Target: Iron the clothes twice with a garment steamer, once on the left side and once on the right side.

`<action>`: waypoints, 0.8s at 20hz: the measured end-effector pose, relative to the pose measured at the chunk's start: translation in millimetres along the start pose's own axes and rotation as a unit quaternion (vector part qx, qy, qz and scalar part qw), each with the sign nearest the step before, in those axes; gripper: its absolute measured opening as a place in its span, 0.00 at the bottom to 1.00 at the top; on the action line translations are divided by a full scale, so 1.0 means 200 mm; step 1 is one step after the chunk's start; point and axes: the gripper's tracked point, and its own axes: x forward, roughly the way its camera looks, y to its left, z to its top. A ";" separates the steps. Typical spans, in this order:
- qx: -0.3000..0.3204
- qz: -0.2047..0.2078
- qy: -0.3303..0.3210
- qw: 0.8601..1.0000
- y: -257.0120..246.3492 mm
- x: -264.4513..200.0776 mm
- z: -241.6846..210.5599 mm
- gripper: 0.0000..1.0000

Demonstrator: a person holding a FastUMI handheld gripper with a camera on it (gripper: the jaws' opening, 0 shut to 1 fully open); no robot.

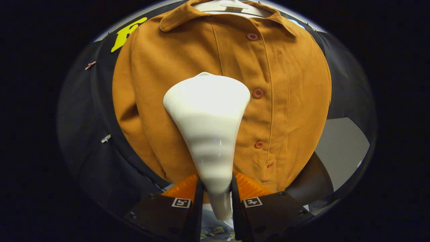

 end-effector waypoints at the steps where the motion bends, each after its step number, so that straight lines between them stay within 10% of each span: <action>1: 0.001 -0.002 0.013 1.000 -0.01 0.02 -0.04 0.41; 16: 0.015 0.001 0.181 0.983 -0.05 0.18 -0.64 0.42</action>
